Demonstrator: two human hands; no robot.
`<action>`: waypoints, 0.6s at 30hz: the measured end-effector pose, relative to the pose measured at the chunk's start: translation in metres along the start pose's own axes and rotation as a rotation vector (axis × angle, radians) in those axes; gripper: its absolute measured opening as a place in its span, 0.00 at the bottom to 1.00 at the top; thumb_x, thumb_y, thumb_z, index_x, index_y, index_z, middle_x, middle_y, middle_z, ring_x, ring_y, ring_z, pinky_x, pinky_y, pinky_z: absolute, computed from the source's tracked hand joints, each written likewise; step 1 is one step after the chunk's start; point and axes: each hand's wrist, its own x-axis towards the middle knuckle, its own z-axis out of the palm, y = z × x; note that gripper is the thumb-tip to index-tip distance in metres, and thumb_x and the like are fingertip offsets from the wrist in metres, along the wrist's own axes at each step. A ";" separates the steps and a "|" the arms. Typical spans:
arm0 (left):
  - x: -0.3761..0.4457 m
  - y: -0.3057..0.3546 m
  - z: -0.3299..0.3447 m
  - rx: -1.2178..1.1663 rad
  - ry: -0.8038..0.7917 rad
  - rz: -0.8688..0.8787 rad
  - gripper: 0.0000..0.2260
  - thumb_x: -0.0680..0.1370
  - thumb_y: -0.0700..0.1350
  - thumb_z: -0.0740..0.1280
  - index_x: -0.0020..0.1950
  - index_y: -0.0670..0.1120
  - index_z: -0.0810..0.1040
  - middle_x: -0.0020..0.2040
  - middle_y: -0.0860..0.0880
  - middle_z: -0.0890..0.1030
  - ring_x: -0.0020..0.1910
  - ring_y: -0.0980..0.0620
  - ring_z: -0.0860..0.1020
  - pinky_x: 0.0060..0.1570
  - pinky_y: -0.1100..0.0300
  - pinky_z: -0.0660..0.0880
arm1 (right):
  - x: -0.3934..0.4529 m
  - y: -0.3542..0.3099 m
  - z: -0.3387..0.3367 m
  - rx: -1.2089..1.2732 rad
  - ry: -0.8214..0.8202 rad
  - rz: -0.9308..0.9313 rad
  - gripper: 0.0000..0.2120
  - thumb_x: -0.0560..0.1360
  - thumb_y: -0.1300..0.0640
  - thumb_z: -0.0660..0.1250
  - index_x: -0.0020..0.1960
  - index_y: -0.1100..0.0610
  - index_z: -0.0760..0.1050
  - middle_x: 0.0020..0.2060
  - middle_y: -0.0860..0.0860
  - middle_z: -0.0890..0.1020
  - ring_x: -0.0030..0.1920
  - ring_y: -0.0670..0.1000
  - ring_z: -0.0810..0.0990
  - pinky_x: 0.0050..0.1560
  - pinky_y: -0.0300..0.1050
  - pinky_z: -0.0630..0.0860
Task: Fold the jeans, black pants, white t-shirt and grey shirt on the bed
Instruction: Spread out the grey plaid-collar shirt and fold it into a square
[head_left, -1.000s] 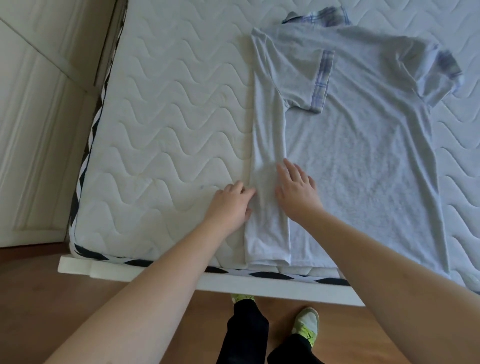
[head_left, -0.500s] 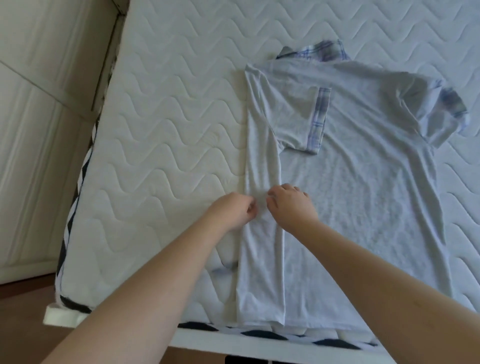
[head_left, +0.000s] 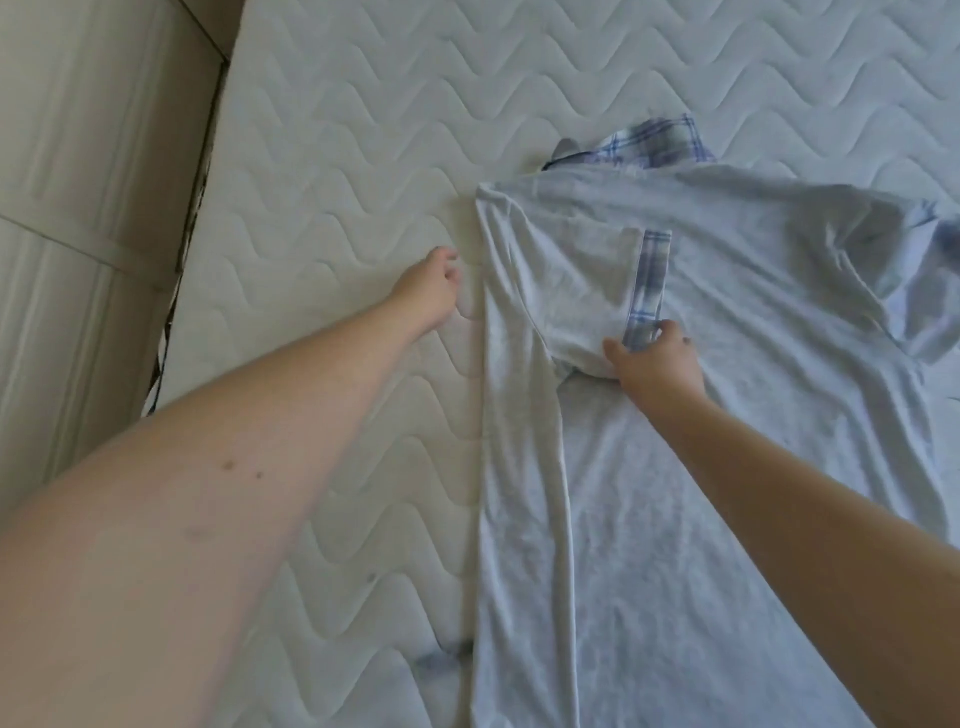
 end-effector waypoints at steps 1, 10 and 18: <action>0.017 0.005 -0.003 0.004 -0.005 -0.001 0.19 0.82 0.39 0.56 0.73 0.42 0.66 0.66 0.38 0.75 0.63 0.41 0.75 0.62 0.53 0.72 | 0.008 -0.002 0.002 0.072 -0.002 0.017 0.35 0.72 0.39 0.67 0.74 0.54 0.62 0.66 0.55 0.71 0.60 0.59 0.76 0.57 0.56 0.77; 0.106 0.043 -0.017 0.012 -0.081 0.177 0.20 0.82 0.39 0.57 0.72 0.52 0.63 0.45 0.46 0.74 0.42 0.47 0.73 0.45 0.55 0.72 | 0.053 0.016 -0.008 0.414 -0.080 0.106 0.20 0.69 0.37 0.72 0.55 0.44 0.71 0.48 0.47 0.79 0.44 0.50 0.81 0.39 0.47 0.79; 0.148 0.068 -0.047 0.450 -0.357 0.336 0.10 0.78 0.50 0.68 0.56 0.48 0.81 0.44 0.51 0.79 0.44 0.53 0.75 0.43 0.62 0.68 | 0.063 0.026 -0.031 0.651 -0.294 0.085 0.24 0.59 0.39 0.78 0.48 0.50 0.78 0.41 0.52 0.86 0.41 0.51 0.86 0.41 0.43 0.81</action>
